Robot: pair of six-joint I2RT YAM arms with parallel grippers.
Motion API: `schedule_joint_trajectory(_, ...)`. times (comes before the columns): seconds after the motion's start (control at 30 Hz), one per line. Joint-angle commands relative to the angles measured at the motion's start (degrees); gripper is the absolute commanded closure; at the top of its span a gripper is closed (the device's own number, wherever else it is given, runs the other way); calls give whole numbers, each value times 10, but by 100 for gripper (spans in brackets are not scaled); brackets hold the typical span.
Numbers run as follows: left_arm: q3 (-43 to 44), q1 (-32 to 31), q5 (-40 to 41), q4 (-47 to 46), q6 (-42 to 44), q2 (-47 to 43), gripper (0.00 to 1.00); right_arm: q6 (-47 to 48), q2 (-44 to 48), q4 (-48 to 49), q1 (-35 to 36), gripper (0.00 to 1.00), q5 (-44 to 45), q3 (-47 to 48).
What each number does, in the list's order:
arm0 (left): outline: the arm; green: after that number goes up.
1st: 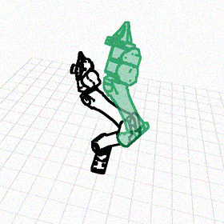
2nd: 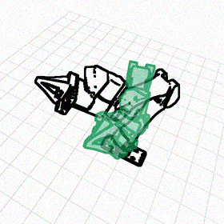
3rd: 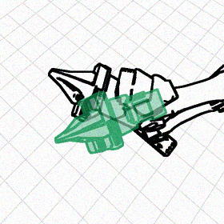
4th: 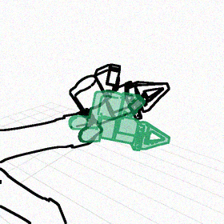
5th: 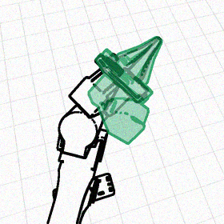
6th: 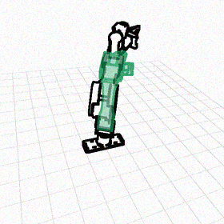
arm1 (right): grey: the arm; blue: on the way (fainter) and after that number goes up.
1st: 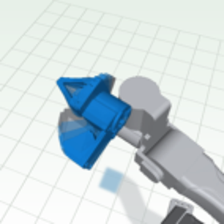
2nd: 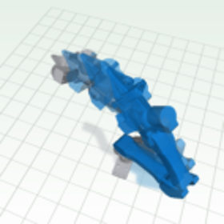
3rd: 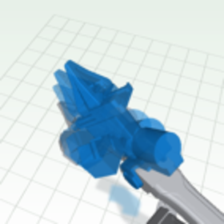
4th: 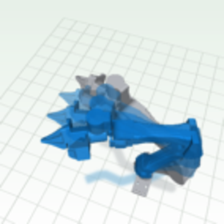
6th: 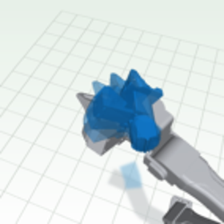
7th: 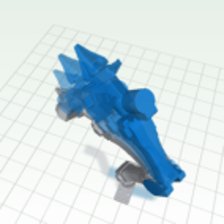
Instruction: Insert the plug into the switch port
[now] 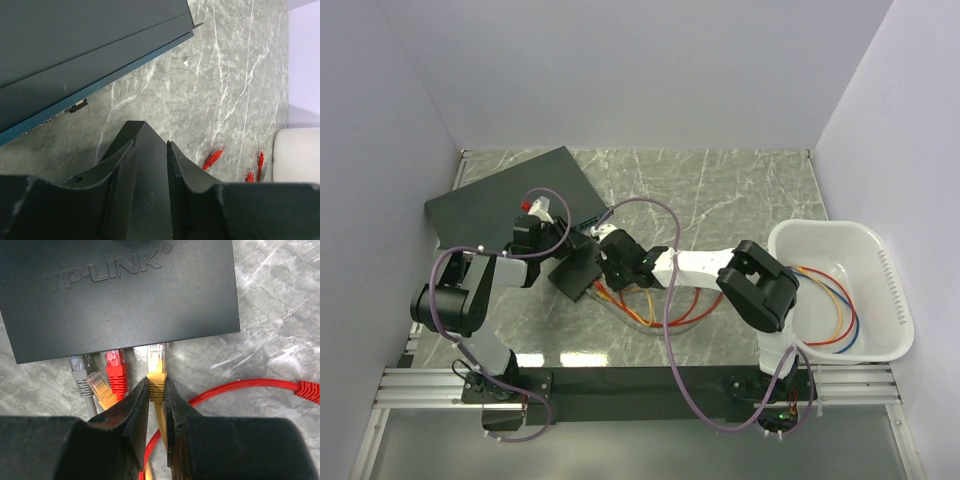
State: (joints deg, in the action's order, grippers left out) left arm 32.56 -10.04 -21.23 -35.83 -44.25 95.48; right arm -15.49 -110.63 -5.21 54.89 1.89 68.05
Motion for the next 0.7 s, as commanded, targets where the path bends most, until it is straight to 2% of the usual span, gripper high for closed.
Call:
schedule_joint_trajectory(0.0, -22, 2, -5, 3, 5, 16, 64, 2, -8, 26, 4, 100, 3, 37)
schedule_joint_trajectory(0.67, -48, -28, 53, 31, -34, 47, 66, -16, -17, 35, 14, 100, -13, 52)
